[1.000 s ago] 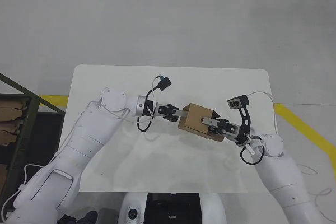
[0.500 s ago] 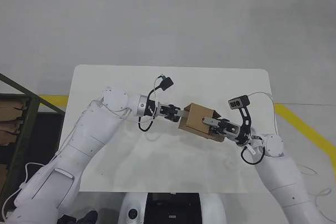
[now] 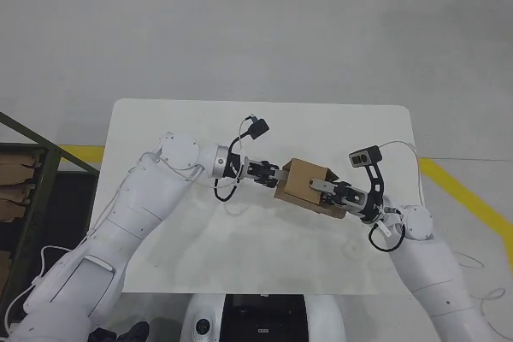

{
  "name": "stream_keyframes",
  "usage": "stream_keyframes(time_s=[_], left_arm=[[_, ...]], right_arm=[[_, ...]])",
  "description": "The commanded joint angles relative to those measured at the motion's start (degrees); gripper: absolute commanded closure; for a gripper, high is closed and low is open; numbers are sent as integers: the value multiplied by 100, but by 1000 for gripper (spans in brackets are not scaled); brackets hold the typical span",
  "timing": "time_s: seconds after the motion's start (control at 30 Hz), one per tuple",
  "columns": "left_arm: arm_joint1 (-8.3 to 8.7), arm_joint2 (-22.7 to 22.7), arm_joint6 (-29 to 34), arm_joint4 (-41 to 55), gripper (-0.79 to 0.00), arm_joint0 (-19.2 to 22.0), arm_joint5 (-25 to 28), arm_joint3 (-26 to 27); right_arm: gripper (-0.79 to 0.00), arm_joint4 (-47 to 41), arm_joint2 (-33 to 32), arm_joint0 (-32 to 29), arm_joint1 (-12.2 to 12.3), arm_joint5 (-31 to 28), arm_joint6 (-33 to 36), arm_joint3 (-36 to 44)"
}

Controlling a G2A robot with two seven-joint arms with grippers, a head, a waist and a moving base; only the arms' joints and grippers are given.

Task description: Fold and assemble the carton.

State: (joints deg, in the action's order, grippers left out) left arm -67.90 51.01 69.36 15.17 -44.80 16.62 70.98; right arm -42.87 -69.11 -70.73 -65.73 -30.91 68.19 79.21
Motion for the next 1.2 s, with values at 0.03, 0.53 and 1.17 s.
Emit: stream_keyframes(time_s=[0.03, 0.53, 1.17], left_arm=[[-6, -16, -3, -3, -785, 8, 1, -2], [23, 93, -37, -2, -785, -43, 38, -60], [129, 259, -58, -258, -785, -267, -113, 226]], right_arm=[[0, -7, -3, 1, -2, 0, 21, -2], [0, -5, -73, -5, -4, -20, 14, -62], [0, -26, -144, -46, -4, -10, 51, 2]])
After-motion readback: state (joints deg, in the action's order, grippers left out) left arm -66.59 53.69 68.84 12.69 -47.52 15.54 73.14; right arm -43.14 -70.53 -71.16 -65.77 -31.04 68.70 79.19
